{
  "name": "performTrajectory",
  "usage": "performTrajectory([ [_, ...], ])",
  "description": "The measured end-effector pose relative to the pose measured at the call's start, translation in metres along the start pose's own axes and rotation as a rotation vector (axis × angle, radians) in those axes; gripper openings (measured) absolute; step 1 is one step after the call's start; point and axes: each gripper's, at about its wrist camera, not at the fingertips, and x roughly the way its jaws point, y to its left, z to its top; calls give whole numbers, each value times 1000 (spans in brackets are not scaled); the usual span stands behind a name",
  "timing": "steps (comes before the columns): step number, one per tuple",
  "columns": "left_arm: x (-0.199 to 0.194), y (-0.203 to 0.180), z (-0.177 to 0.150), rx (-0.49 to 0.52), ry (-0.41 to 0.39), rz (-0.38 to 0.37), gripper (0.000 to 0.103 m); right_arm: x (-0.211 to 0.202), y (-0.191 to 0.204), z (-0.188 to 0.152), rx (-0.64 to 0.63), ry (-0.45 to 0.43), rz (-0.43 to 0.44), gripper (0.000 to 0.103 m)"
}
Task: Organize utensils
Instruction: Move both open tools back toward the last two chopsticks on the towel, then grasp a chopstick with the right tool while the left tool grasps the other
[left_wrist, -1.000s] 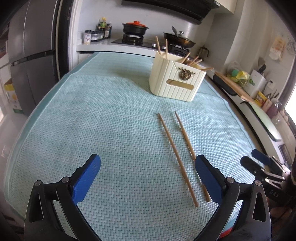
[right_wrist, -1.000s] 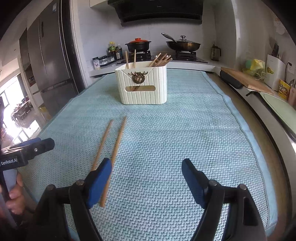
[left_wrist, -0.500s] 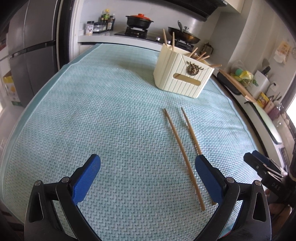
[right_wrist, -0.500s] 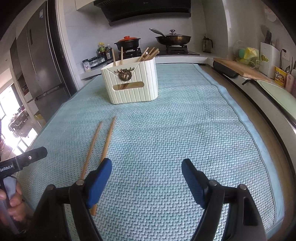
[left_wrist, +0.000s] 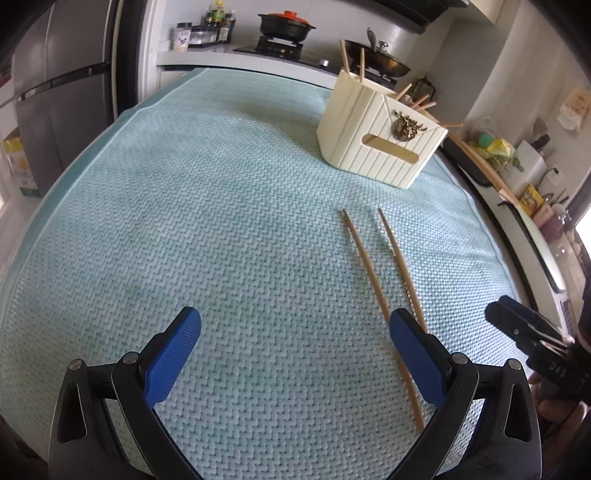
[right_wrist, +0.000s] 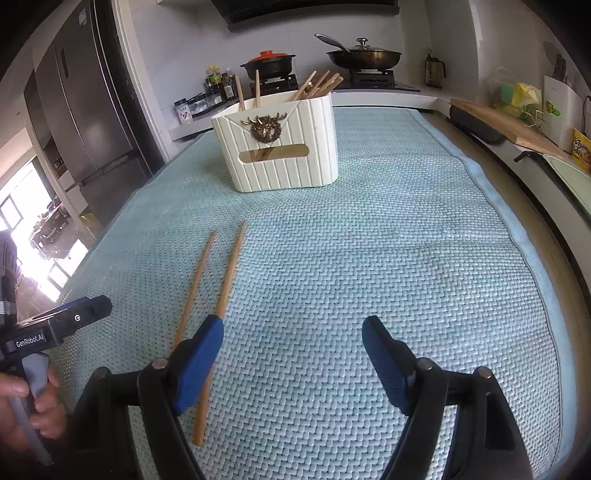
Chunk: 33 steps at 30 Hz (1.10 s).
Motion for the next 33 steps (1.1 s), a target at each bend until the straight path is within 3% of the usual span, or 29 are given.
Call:
performTrajectory([
  [4,24,-18,26,58,30,12,102,26,6,23,-20,58,78,48],
  [7,42,-29,42,98,29,55,102,48,13,39,-41,113,122,41],
  [12,63,-31,53,100,77,65,101,70,41,41,-137,184,153,40],
  [16,59,-28,51,97,67,68,101,79,56,28,-193,209,127,38],
  [18,61,-27,48,92,77,64,101,85,60,22,-217,231,101,30],
  [21,63,-32,44,105,86,68,101,85,66,17,-250,224,74,28],
  [25,63,-40,40,136,79,75,101,83,56,14,-220,219,-3,12],
  [33,76,-48,41,160,99,79,101,65,25,3,-131,216,-90,12],
])
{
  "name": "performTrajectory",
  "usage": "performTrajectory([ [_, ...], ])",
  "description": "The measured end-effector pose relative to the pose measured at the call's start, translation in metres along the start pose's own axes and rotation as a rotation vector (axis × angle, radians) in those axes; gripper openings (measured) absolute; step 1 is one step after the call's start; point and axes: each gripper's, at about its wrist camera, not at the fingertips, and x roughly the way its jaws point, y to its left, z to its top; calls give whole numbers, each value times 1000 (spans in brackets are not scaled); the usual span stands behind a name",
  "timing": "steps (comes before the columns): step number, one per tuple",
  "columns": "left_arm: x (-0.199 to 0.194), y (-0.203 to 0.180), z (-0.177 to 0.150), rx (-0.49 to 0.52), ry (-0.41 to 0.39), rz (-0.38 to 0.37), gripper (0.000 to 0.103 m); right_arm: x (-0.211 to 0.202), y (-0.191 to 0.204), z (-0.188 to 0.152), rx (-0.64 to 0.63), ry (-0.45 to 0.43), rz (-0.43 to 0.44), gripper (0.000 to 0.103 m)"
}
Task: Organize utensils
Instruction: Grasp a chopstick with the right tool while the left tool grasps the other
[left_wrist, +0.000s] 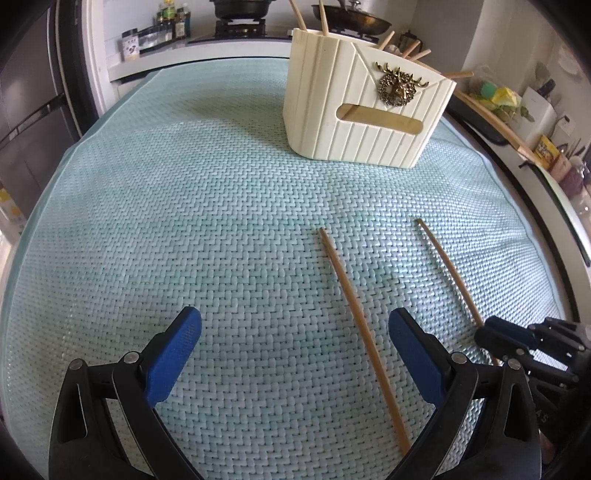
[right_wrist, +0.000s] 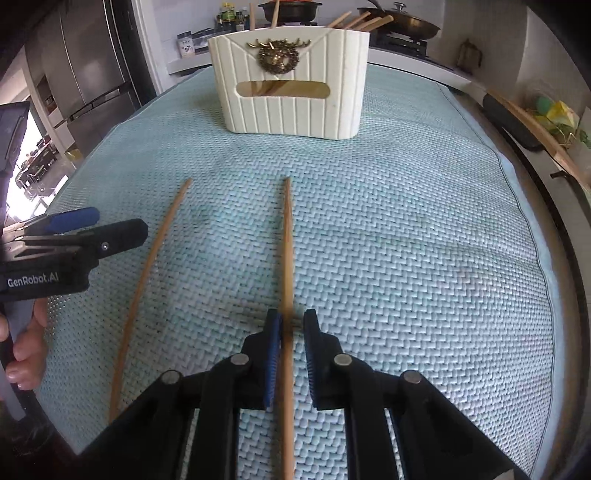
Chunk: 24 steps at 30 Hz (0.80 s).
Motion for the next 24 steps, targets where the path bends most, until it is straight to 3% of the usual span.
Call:
performTrajectory([
  [2,7,-6,4,18,10,7,101,2,-8,-1,26,0,18,18],
  [4,16,-12,7,46,28,30,101,1,-16,5,42,3,54,34],
  [5,19,-14,8,60,33,40,101,1,-18,8,44,2,66,36],
  [13,31,-5,18,79,60,70,101,17,-15,56,-58,25,114,36],
  [16,33,-7,23,105,87,53,100,36,-6,71,-110,64,83,36],
  [20,34,-18,27,157,107,41,83,45,-1,87,-137,71,50,36],
  [24,32,-25,29,163,129,23,59,51,-4,98,-115,71,37,9],
])
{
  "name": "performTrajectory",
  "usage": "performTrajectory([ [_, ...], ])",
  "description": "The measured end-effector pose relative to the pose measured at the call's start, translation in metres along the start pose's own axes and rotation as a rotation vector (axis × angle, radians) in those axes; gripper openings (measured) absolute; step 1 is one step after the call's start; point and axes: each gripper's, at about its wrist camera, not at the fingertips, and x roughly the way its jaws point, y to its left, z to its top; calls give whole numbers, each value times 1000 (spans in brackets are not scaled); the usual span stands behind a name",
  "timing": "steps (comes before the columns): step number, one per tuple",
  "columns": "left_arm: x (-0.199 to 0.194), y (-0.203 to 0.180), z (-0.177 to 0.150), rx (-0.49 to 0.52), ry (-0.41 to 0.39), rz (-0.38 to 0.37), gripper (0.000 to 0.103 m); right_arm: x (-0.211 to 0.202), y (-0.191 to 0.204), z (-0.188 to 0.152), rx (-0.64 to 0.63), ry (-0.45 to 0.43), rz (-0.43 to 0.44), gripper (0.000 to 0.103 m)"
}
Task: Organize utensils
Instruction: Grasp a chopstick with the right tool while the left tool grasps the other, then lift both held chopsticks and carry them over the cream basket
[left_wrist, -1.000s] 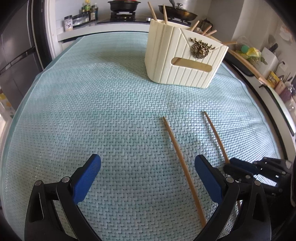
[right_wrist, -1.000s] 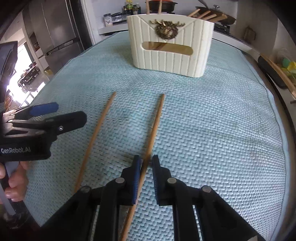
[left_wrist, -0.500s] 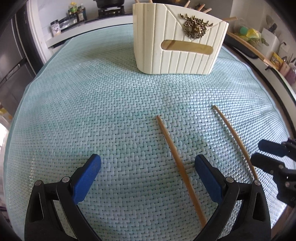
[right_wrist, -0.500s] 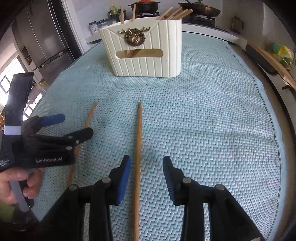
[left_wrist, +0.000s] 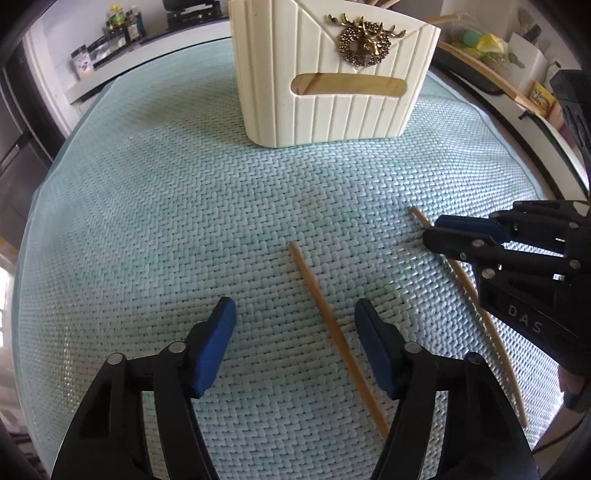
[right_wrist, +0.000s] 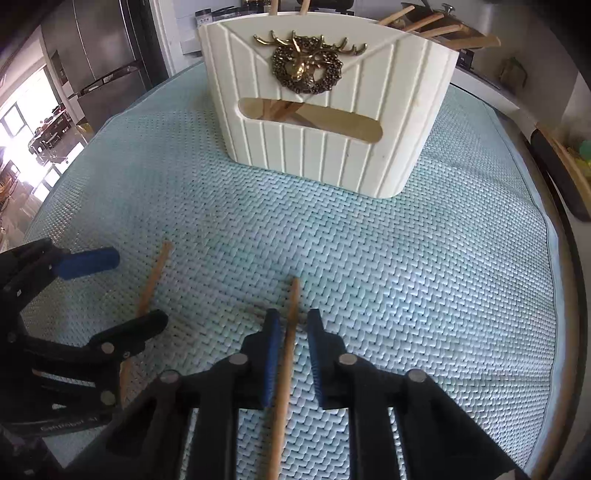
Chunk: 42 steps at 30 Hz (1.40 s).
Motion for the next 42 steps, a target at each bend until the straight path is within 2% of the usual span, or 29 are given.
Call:
performTrajectory([
  [1,-1,-2,0,3,1,-4,55,2,-4,1,12,-3,9,6],
  [5,-3,-8,-2,21,-6,-6,17,-3,-21,0,76,-23,46,6],
  [6,-3,-5,1,15,-1,-22,13,-7,-25,-2,94,-35,57,6],
  [11,-7,8,2,-30,-4,-109,4,-42,-43,-5,156,-128,83,6],
  [15,-29,25,9,-66,-66,-157,4,-83,-47,-7,183,-220,105,6],
  [23,-115,44,8,-106,-246,-219,4,-165,-39,-22,195,-407,134,6],
  [28,-154,51,7,-113,-331,-240,4,-193,-33,-29,192,-498,139,6],
  [32,-180,53,3,-121,-397,-260,4,-216,-24,-35,173,-560,110,6],
  [42,-214,54,-1,-147,-516,-278,3,-245,-16,-35,140,-650,67,6],
])
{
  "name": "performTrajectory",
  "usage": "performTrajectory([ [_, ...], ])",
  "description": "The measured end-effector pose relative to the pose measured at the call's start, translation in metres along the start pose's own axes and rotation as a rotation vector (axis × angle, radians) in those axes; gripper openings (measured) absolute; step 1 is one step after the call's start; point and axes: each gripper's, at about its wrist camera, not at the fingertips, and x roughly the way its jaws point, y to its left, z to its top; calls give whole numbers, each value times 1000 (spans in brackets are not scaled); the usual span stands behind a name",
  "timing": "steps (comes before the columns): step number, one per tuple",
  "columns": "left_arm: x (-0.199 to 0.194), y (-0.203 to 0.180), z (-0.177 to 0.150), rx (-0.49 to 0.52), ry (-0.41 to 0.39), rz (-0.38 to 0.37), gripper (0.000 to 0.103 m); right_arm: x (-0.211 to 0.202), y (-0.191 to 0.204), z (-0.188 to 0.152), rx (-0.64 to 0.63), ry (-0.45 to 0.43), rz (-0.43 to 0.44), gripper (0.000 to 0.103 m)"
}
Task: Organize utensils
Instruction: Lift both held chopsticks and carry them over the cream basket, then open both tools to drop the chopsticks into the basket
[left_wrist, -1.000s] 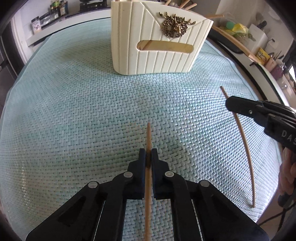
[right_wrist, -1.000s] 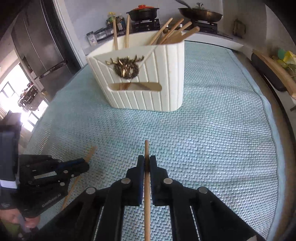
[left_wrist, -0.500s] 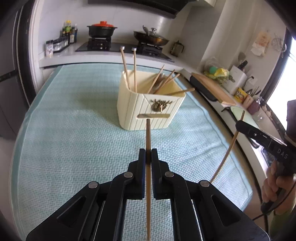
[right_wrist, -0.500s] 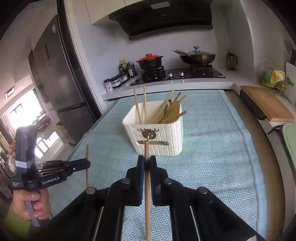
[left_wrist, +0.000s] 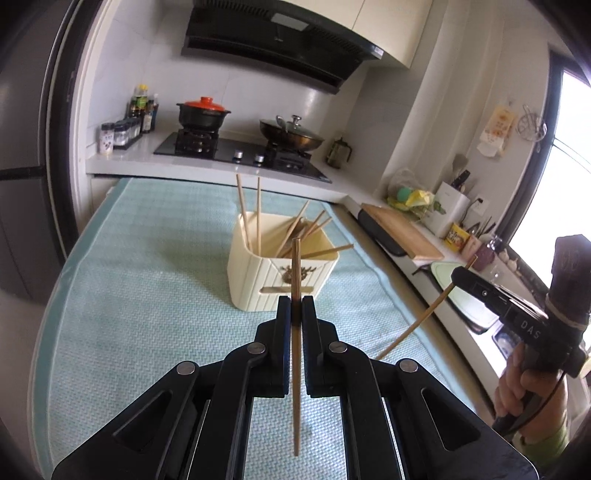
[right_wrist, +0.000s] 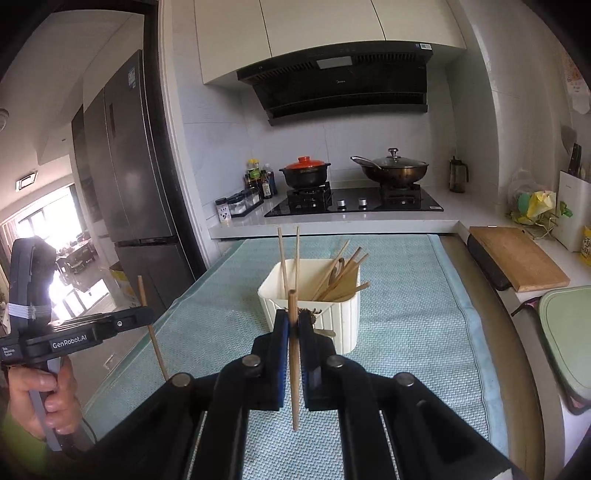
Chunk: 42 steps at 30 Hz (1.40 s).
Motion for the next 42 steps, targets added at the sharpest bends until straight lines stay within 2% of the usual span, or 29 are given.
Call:
performTrajectory([
  [12,9,6,8,-5,-4,9,3,-2,-1,8,-12,-17,-11,6],
  [16,12,8,25,-1,-14,-4,3,3,-8,19,3,-26,-13,6],
  [21,15,4,73,47,-83,14,3,13,-10,55,-16,-81,-19,6],
  [28,25,-6,157,61,-251,40,3,28,-2,128,-73,-243,-45,6],
  [32,54,-9,185,55,-297,51,3,53,4,153,-105,-266,-54,6],
  [35,88,-8,190,50,-290,55,3,81,4,156,-114,-227,-51,6],
  [40,152,0,176,52,-239,78,3,131,-3,137,-121,-147,-50,6],
  [42,178,5,166,56,-192,94,3,152,-10,125,-109,-90,-42,6],
])
